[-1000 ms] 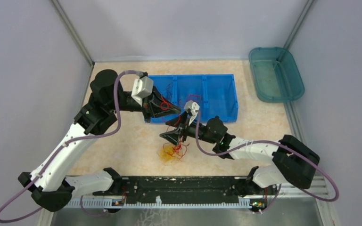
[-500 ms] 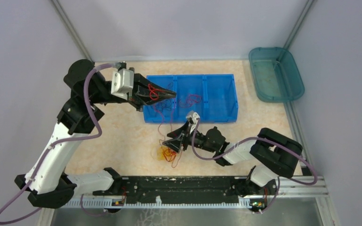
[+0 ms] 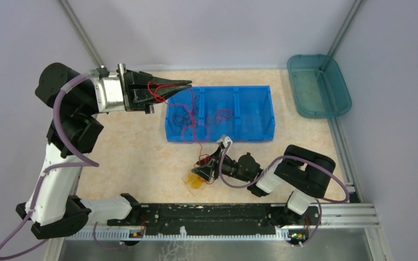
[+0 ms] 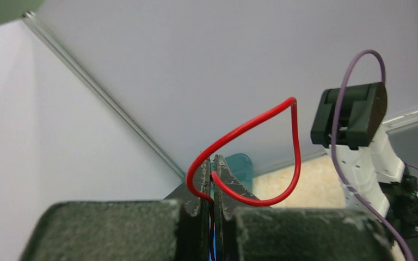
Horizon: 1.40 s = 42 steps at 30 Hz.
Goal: Untangle the cables
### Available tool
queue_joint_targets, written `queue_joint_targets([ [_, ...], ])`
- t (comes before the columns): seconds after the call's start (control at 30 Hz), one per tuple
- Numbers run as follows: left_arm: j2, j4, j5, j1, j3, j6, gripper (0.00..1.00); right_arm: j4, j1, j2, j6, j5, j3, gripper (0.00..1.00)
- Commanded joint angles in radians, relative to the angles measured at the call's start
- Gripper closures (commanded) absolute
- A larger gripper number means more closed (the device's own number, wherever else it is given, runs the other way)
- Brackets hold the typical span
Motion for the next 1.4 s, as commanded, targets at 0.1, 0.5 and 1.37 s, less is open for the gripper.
queue_joint_targets([
  [0.1,0.038,0.043,-0.044,-0.005,0.138,0.145,1.00,0.103,0.024,0.057,0.005,0.039,-0.030,0.48],
  [0.5,0.041,0.313,-0.339,-0.005,0.137,0.341,1.00,0.327,0.057,0.193,0.052,0.114,-0.163,0.45],
  [1.37,0.025,0.462,-0.385,-0.005,-0.244,0.265,1.00,-0.512,0.062,-0.556,-0.188,0.320,-0.065,0.10],
])
